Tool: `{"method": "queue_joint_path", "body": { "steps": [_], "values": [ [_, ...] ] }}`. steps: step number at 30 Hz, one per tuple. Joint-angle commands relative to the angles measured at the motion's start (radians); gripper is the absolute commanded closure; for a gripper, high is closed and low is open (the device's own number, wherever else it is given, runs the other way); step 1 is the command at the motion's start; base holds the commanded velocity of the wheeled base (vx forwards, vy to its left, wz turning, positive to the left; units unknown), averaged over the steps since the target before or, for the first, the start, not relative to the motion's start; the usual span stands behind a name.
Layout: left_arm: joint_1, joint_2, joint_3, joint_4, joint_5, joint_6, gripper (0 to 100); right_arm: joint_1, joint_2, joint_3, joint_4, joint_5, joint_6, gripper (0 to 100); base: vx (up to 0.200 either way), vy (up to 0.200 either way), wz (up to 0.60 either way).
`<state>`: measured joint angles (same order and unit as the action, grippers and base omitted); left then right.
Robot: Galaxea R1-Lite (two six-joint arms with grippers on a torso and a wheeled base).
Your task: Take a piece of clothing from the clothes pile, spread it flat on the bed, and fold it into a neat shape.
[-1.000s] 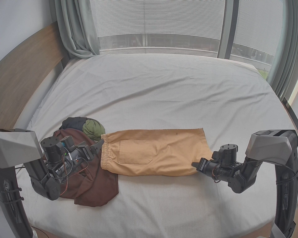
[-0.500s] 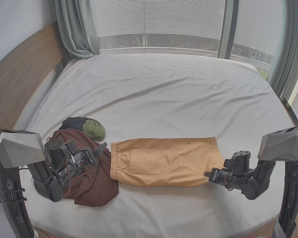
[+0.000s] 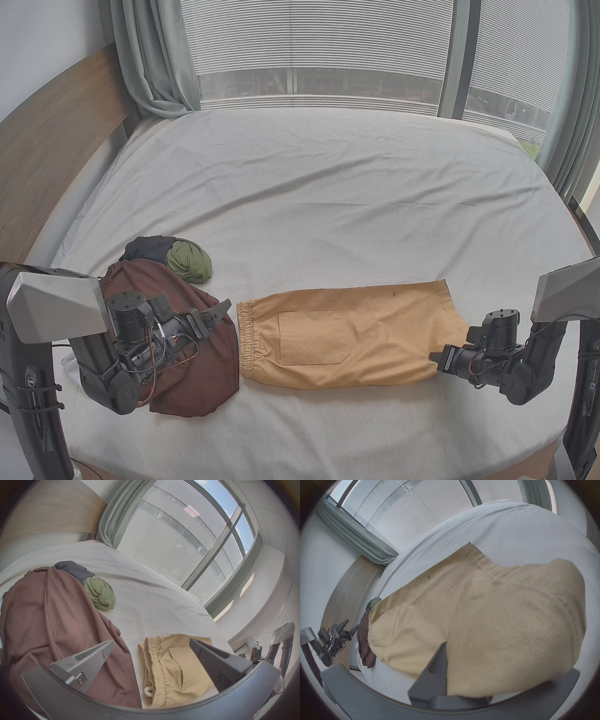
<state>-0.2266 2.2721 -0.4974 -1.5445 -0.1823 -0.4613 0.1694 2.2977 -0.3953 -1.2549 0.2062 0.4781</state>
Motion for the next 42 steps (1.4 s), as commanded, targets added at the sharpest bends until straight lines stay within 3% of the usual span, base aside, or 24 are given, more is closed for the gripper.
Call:
{"method": "queue_joint_path", "body": {
  "steps": [1,4,5,18,26,29,35,42],
  "values": [
    [-0.007,0.03,-0.001,0.0,0.0,0.0,0,-0.002,0.013,0.007,-0.021,0.001,-0.001,100,0.0,0.0,0.0],
    [-0.013,0.038,-0.003,0.0,0.0,-0.002,0,-0.002,0.017,0.013,-0.029,0.001,-0.006,100,0.0,0.0,0.0],
    [-0.016,0.04,-0.003,0.0,0.0,-0.004,0,-0.001,0.014,0.015,-0.028,0.001,-0.006,0,0.0,0.0,0.0],
    [-0.04,0.087,-0.004,0.0,0.0,-0.056,0,0.081,-0.103,0.224,-0.066,0.03,-0.05,0,0.0,0.0,0.0],
    [-0.053,0.147,-0.009,0.0,0.0,-0.068,0,0.231,-0.244,0.297,-0.092,0.055,-0.046,0,0.0,0.0,0.0],
    [-0.069,0.175,-0.023,0.0,0.0,-0.119,0,0.294,-0.273,0.273,-0.09,0.048,-0.041,0,0.0,0.0,0.0],
    [-0.089,0.195,-0.076,0.001,-0.002,-0.214,0,0.306,-0.265,0.208,-0.09,0.052,-0.039,0,0.0,0.0,0.0],
    [-0.108,0.233,-0.11,0.001,0.0,-0.227,0,0.306,-0.267,0.193,-0.093,0.052,-0.006,0,0.0,0.0,0.0]
  ]
}}
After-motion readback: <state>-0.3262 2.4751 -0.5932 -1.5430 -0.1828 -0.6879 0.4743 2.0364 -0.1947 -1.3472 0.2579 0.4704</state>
